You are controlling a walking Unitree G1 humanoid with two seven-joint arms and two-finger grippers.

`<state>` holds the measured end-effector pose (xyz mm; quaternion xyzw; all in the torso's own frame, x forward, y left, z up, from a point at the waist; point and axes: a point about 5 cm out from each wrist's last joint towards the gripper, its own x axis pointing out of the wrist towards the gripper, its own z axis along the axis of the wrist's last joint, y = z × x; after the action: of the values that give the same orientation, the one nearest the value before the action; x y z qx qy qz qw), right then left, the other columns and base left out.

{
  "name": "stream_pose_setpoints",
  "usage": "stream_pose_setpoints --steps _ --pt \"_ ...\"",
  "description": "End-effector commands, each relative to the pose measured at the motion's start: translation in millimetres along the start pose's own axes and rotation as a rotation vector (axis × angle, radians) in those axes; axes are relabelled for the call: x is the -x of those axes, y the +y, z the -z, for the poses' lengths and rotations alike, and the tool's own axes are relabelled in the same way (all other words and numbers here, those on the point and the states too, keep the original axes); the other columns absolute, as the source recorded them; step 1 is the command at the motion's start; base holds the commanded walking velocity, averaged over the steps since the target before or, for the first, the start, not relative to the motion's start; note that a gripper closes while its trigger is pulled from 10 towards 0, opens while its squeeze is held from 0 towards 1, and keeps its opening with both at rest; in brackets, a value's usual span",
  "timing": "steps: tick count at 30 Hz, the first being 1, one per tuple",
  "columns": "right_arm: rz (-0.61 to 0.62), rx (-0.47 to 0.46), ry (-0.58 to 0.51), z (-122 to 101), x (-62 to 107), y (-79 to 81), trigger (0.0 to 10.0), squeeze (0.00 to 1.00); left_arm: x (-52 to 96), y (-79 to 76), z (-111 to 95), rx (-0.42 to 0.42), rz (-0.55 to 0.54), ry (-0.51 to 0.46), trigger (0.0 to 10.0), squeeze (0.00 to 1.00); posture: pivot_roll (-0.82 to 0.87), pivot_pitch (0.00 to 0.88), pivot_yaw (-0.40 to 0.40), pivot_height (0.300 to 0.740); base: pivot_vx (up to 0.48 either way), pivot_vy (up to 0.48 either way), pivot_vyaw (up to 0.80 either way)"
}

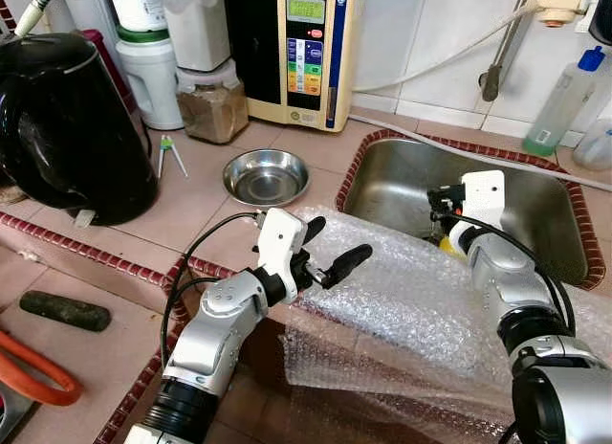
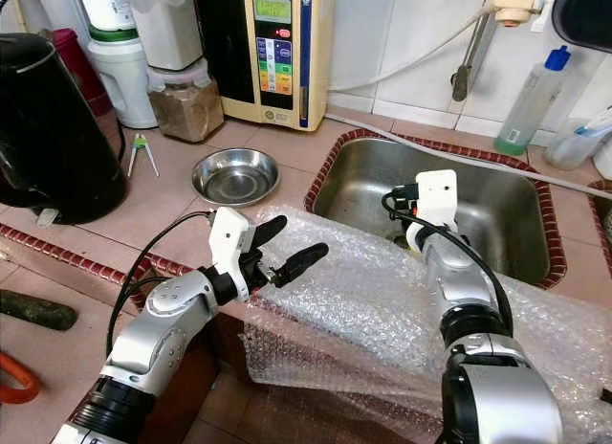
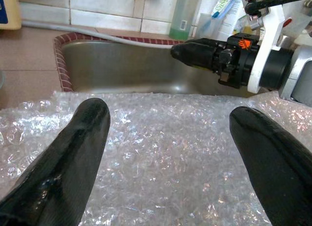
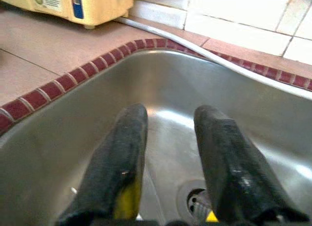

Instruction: Kitchen organization

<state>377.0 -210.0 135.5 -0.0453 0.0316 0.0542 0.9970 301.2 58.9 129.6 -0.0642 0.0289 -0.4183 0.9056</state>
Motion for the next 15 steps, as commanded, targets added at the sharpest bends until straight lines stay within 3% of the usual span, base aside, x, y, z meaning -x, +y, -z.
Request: stream_pose_setpoints --steps 1,10,15 --pt "-0.011 0.01 -0.015 -2.6 -0.3 0.9 10.0 1.0 0.1 -0.8 -4.1 -0.027 0.005 -0.01 10.0 1.0 0.02 0.033 0.039 0.74 0.0 0.0 0.0" --pt "-0.182 0.035 -0.156 -11.3 11.7 35.1 10.0 1.0 -0.6 8.8 -9.5 -0.043 -0.067 -0.043 10.0 1.0 0.01 0.03 0.045 0.74 0.0 0.0 0.0" --pt "-0.261 0.058 -0.223 -15.2 27.4 57.4 10.0 1.0 -1.2 24.1 -13.8 -0.082 -0.188 -0.056 10.0 1.0 0.01 0.029 0.047 0.74 0.0 0.0 0.0"
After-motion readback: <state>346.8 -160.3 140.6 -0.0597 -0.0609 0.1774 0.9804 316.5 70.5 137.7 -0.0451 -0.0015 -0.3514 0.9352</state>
